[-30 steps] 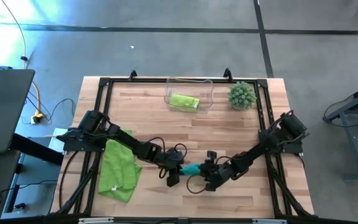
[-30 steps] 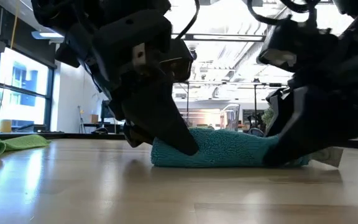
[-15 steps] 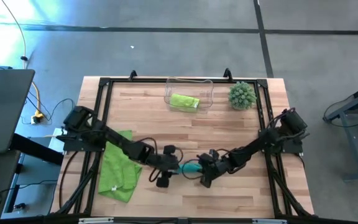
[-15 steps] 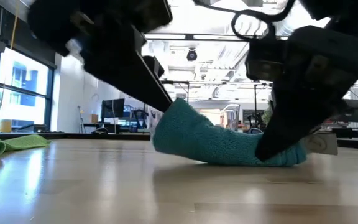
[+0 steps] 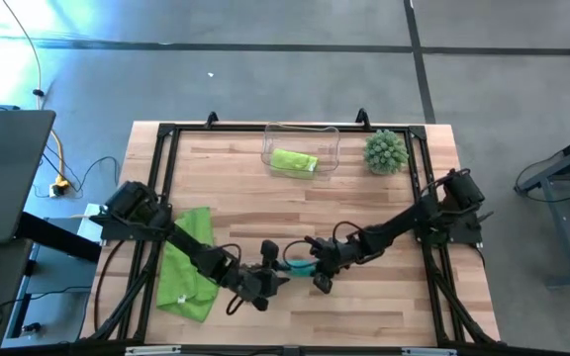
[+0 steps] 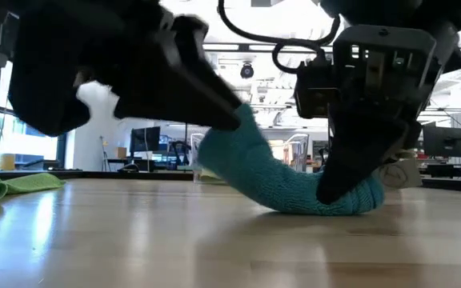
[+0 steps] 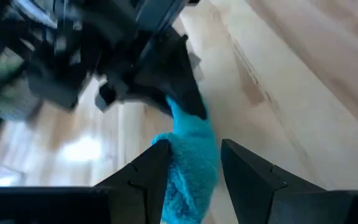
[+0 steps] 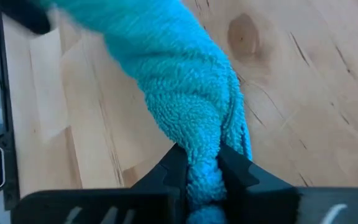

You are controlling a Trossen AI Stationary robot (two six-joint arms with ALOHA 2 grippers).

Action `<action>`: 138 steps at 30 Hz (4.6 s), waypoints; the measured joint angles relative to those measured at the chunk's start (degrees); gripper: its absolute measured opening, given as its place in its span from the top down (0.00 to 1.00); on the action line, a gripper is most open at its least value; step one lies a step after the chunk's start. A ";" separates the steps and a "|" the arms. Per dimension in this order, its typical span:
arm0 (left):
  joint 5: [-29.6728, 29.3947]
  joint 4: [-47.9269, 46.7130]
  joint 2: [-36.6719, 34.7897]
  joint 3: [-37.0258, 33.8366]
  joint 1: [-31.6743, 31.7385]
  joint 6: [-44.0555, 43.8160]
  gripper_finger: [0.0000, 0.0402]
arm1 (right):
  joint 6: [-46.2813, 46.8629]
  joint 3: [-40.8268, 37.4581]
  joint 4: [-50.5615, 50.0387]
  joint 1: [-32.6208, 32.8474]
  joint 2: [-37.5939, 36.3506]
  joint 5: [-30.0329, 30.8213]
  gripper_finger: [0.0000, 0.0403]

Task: Roll microfiber towels into tight, uniform cylinder then place into a basket
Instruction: Roll the blue microfiber cloth, then put the blue microfiber cloth into the transparent bin

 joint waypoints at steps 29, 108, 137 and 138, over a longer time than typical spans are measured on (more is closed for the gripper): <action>6.33 0.16 5.45 0.13 5.22 -14.88 0.64 | -0.65 -0.04 0.19 -0.98 0.00 -1.60 0.90; 9.13 -16.03 -11.55 -0.03 1.36 -34.48 0.61 | -23.20 -0.13 3.44 0.77 -0.43 12.64 0.97; -7.07 -26.77 -23.94 0.08 -3.73 -31.82 0.61 | -53.59 8.09 -10.52 -40.82 -20.19 10.34 0.98; -7.07 -27.33 -23.94 0.08 -3.73 -31.92 0.61 | -54.53 9.74 -12.79 -42.16 -19.24 9.31 0.98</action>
